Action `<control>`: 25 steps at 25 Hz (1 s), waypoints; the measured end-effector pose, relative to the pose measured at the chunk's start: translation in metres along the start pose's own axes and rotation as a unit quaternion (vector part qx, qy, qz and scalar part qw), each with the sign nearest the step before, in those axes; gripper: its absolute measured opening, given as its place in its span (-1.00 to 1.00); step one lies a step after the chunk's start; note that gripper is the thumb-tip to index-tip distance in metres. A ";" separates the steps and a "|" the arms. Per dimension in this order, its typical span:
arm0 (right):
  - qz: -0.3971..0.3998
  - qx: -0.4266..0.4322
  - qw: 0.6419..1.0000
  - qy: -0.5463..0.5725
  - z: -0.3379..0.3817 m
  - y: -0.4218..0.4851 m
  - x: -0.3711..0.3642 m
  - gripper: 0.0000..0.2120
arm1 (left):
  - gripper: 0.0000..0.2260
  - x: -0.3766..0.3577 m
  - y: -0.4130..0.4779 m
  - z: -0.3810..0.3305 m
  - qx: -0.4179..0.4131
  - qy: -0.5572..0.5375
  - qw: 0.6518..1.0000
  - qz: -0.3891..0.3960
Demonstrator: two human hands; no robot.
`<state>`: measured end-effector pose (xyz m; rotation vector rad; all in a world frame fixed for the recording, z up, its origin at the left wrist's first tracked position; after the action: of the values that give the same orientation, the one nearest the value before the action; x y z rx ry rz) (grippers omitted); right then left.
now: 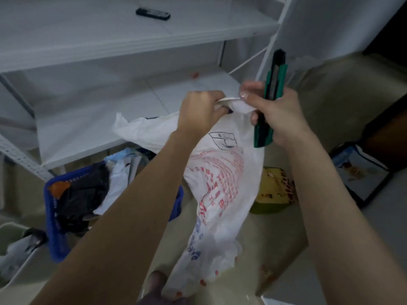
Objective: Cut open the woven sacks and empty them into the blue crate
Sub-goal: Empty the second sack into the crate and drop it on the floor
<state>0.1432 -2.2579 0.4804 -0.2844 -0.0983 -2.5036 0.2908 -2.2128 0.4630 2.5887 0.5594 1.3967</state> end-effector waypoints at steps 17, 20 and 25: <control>-0.376 0.098 0.919 -0.067 0.073 -0.144 0.218 -0.81 | -0.27 -0.037 -0.093 -0.015 0.228 0.215 0.834 0.454; -0.399 0.068 0.913 -0.052 0.047 -0.148 0.229 -0.80 | -0.43 -0.043 -0.105 0.000 0.213 0.266 0.844 0.415; -0.377 0.024 0.925 -0.038 0.010 -0.155 0.218 -0.80 | -0.72 -0.041 -0.115 0.005 0.347 -0.106 0.906 0.221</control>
<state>-0.1182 -2.2543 0.5387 -0.3757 -0.3607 -3.2462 0.2456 -2.1227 0.3935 3.5734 0.5256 1.1239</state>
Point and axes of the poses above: each hand's wrist, its own y-axis towards the middle knuckle, its own x-axis out of the back of the hand, z = x × y, the point moved 9 cm from there along y, towards the middle knuckle, and after that the axes turned 12 degrees about z, right-handed, at the moved point
